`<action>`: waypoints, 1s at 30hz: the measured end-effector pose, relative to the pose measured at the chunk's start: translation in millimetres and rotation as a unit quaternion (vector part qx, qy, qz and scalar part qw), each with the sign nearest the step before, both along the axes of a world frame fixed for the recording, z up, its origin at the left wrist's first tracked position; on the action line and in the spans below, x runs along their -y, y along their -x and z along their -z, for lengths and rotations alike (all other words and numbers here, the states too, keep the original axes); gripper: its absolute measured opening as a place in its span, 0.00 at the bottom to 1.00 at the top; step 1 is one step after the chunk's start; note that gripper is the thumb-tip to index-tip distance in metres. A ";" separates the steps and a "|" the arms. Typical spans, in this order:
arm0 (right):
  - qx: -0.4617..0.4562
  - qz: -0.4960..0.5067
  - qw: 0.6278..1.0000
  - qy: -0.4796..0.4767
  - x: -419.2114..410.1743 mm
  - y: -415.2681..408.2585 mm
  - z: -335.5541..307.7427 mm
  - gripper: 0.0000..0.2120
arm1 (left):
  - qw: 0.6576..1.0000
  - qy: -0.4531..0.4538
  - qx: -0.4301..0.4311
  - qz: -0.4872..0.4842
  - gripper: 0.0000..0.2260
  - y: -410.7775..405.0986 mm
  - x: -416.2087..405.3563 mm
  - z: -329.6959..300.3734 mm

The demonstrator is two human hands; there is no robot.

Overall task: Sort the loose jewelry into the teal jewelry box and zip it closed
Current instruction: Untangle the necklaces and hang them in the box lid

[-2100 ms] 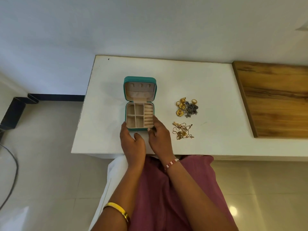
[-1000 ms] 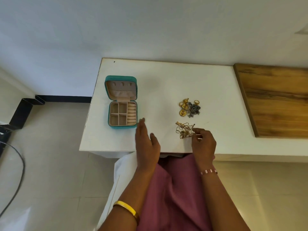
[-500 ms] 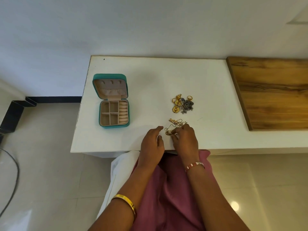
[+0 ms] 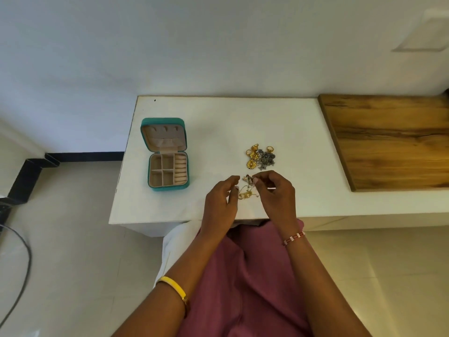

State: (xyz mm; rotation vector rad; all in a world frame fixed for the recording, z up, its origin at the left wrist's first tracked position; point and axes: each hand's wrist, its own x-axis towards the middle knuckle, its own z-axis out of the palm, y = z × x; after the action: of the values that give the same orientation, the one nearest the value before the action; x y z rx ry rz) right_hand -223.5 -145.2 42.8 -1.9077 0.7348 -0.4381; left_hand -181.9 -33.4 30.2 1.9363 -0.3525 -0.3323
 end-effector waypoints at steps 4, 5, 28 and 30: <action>0.048 -0.001 0.999 0.014 3.3 1.8 -35.6 0.02 | 0.999 0.042 0.026 -0.003 0.12 -3.0 7.2 -32.0; 0.056 -0.005 0.998 0.019 4.2 1.9 -44.9 0.02 | 0.998 0.047 0.036 -0.001 0.12 -4.3 8.9 -40.1; 0.198 -0.036 0.973 0.117 -19.5 42.3 -190.4 0.04 | 0.980 0.131 0.150 0.000 0.07 21.5 -16.9 -179.7; 0.200 -0.038 0.972 0.118 -23.3 45.5 -192.6 0.05 | 0.978 0.120 0.171 -0.008 0.07 22.7 -23.4 -185.3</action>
State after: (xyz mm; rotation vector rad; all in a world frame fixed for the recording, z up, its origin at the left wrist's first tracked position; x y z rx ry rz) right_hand -269.0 -122.0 235.4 -1.9707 0.3529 -0.8626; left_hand -204.6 -10.0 215.5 1.7522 -0.5742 0.0577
